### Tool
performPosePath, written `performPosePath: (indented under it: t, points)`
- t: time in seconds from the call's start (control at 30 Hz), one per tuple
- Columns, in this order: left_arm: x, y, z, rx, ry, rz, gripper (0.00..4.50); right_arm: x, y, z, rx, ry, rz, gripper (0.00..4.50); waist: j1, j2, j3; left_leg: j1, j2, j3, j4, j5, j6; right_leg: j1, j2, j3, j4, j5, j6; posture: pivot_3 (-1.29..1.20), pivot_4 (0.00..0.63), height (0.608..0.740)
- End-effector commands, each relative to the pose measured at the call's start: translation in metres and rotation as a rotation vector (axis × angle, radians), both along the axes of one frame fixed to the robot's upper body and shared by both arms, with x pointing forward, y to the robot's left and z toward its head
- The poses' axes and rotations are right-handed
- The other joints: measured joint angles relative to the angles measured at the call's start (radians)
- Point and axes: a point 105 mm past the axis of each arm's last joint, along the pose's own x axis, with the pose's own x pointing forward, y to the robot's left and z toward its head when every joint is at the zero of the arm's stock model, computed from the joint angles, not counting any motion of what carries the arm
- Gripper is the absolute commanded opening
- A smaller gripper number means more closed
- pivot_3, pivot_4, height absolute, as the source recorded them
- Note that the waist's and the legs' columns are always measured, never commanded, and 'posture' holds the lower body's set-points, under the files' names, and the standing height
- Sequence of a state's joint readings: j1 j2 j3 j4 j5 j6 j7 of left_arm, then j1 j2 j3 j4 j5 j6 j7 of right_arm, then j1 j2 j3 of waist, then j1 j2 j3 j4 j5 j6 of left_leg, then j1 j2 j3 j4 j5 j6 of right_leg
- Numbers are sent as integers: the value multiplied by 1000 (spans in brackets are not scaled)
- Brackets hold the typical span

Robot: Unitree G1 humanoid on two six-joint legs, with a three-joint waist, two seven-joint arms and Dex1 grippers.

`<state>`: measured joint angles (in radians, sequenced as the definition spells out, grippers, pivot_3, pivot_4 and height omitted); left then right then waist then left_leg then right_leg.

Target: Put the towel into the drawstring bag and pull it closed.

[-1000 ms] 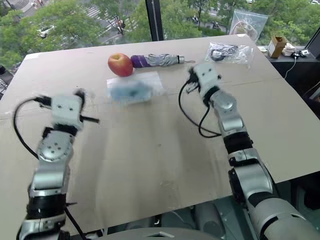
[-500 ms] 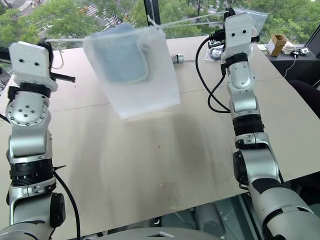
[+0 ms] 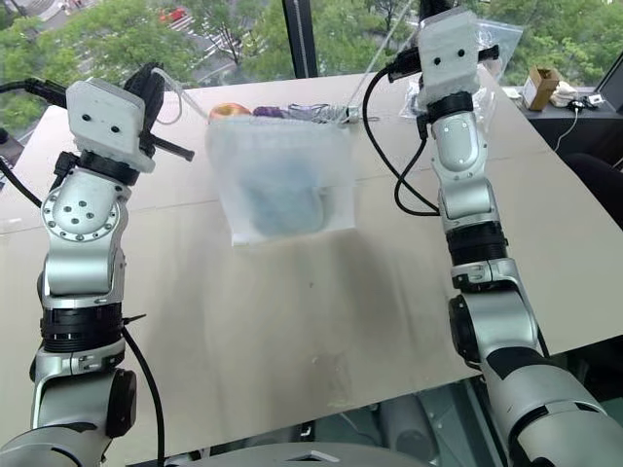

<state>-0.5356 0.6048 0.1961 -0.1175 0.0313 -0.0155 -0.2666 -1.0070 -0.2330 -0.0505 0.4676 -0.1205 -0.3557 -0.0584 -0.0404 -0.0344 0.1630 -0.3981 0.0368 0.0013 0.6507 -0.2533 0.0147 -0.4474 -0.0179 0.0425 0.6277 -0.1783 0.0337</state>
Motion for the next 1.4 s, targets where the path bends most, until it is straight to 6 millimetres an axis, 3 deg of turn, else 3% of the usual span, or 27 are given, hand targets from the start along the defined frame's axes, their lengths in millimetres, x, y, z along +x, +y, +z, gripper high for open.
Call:
performPosePath:
  t: [0.03,0.17,0.27,0.37,0.47,0.5,0.6,0.67,0.73,0.77,0.83,0.93,1.03,1.07,1.1,1.2,1.4]
  points:
    - [-2,22,-4,1,-7,113,0,1,-21,11,87,-12,-46,22,-1,0,0,0,0,0,0,0,0,0,0,0,0,0,0,0,150,740]
    - [-12,77,-17,-119,-22,370,0,17,-95,-15,338,109,-261,22,-1,0,0,1,0,1,0,0,0,0,0,1,0,0,0,0,150,740]
    - [-26,101,-35,-143,-17,523,0,19,-147,-45,517,196,-415,22,-1,0,0,0,0,1,-1,0,0,0,0,1,-1,0,0,0,150,740]
    - [-45,137,-57,-314,-14,711,0,16,-186,-84,752,301,-533,22,1,0,0,0,0,2,-1,0,0,0,-2,1,-1,0,0,0,150,740]
    - [-66,174,-89,-561,27,887,0,14,-202,-117,945,393,-586,22,-2,0,0,0,1,2,0,0,0,0,-2,2,0,1,1,0,150,740]
    - [-67,176,-97,-605,46,888,0,15,-203,-122,969,412,-579,22,-4,0,-1,1,0,3,0,0,0,0,-1,2,0,1,1,0,150,740]
    - [-37,143,-102,-631,140,619,0,39,-169,-122,919,521,-350,22,-4,0,-1,2,0,5,1,0,0,0,0,4,1,1,2,0,150,740]
    - [-13,101,-104,-557,250,369,0,60,-101,-114,666,642,-2,22,-4,0,0,2,1,4,1,0,0,0,0,4,1,2,2,0,150,740]
    - [-3,58,-108,-463,361,122,0,51,-27,-115,300,742,354,625,-4,0,0,2,0,5,1,0,0,0,1,4,1,2,2,0,150,740]
    - [-2,42,-110,-410,407,33,0,37,-1,-122,135,793,500,873,-5,1,0,2,1,5,1,0,0,0,1,4,0,2,2,0,150,740]
    - [-5,21,-116,-328,487,-88,264,13,18,-139,-81,869,641,1543,-4,1,-1,2,1,5,1,0,0,0,1,4,0,2,3,0,150,740]
    - [-29,-7,-140,-196,700,-315,1115,-28,8,-174,-378,989,755,2803,5,1,-1,-1,1,1,1,0,0,1,1,1,-1,1,3,0,150,740]
    - [-50,4,-160,-188,846,-335,2181,-49,-21,-186,-480,1062,771,3826,16,2,1,-3,0,2,1,0,0,0,-1,1,-3,1,3,0,150,740]
    - [-60,8,-167,-175,894,-338,2648,-54,-31,-188,-492,1084,767,4299,15,2,1,-2,0,4,1,0,0,0,-2,2,-4,0,4,0,150,740]
    - [-68,13,-173,-161,937,-334,3198,-57,-41,-190,-500,1102,753,4500,13,2,1,0,0,6,2,0,0,0,-2,4,-3,0,4,0,150,740]
    - [-87,29,-189,-171,1050,-279,4490,-62,-65,-196,-469,1112,708,4500,0,0,1,3,1,7,3,0,0,1,1,5,-2,-2,3,0,150,740]
    - [-105,39,-200,-197,1078,-268,4490,-71,-85,-216,-384,1112,689,4500,0,0,1,17,2,8,2,0,1,11,4,8,0,-4,2,0,150,740]
